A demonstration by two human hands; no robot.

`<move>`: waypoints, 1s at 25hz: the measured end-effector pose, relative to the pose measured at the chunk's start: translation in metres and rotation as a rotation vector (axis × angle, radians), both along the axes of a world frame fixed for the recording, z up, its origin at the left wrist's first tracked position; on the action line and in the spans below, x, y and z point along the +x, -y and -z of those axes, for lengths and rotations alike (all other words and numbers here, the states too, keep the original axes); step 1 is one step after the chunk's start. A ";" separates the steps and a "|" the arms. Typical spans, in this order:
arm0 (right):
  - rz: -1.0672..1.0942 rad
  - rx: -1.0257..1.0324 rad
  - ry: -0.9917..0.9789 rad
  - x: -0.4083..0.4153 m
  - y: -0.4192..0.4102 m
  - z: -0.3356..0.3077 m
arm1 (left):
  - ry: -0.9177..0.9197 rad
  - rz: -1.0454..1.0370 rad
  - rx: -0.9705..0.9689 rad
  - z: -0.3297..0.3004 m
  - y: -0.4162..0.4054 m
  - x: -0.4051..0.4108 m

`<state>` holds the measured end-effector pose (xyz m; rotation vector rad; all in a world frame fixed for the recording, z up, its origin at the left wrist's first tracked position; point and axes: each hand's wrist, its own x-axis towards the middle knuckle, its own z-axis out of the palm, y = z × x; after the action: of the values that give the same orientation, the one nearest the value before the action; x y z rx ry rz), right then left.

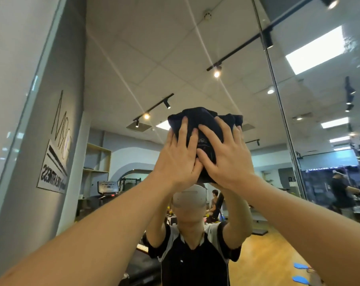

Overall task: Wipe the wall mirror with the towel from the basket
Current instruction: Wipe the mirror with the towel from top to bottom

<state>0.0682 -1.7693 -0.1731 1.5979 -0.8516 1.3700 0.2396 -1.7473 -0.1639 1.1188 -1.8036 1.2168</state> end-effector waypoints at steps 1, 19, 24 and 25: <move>-0.003 0.013 0.006 0.000 0.000 -0.007 | 0.031 0.014 -0.024 -0.008 0.000 0.001; -0.017 -0.117 -0.035 -0.048 0.019 -0.555 | -0.152 0.061 -0.118 -0.528 0.013 -0.063; -0.023 -0.089 -0.079 -0.099 0.020 -0.596 | -0.205 0.059 -0.154 -0.560 0.018 -0.119; -0.024 -0.095 -0.087 -0.112 0.020 -0.600 | -0.216 0.063 -0.173 -0.561 0.021 -0.132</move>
<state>-0.0436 -1.7894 0.4265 1.5867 -0.7079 1.3275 0.1080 -1.7685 0.3976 1.0441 -1.5303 1.1452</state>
